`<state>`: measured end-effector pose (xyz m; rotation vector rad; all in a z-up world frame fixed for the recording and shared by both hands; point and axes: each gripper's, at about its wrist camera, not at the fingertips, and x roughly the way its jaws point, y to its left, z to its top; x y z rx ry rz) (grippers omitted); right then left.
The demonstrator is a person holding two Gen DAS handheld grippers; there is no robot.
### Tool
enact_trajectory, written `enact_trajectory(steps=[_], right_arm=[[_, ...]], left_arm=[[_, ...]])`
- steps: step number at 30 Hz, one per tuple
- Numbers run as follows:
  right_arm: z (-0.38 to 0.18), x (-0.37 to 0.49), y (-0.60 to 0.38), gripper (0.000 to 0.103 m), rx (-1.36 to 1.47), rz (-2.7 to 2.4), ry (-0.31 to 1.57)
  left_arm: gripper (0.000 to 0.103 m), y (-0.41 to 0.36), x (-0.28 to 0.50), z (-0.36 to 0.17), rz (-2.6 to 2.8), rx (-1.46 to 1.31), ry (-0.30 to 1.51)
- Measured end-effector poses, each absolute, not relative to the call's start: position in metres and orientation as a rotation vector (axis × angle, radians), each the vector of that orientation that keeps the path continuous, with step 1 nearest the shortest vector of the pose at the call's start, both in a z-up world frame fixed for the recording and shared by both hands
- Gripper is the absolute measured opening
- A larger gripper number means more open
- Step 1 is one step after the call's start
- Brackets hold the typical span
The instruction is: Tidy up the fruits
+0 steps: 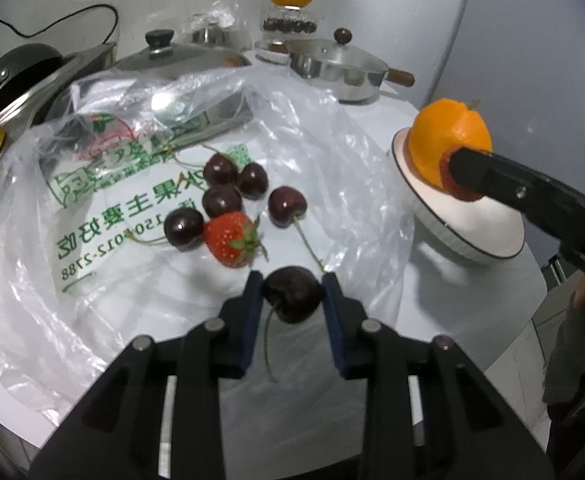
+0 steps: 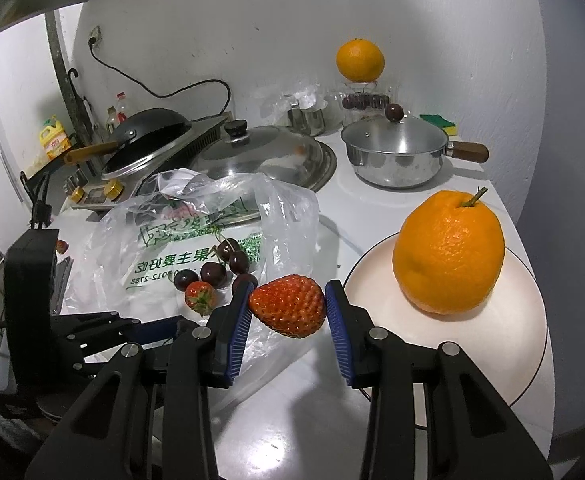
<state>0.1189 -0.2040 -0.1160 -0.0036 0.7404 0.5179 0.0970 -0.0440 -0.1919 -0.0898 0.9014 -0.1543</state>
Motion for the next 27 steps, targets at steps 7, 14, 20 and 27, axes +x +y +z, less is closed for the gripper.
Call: enact_trajectory(steps=[7,14,20,27], right_arm=[[-0.109,0.116,-0.209,0.039,-0.004,0.515,0.721],[-0.106,0.113,-0.219,0.040,0.000,0.501,0.708],[-0.105,0.111,-0.231,0.039,0.006,0.489,0.701],[-0.104,0.108,-0.245,0.039,0.018,0.478,0.694]], left_arm=[[0.031,-0.047,0.094,-0.179,-0.142,-0.074,0.870],[0.031,-0.054,0.093,-0.171,-0.142,-0.065,0.850],[0.031,-0.064,0.093,-0.165,-0.144,-0.048,0.837],[0.031,-0.079,0.095,-0.161,-0.148,-0.028,0.827]])
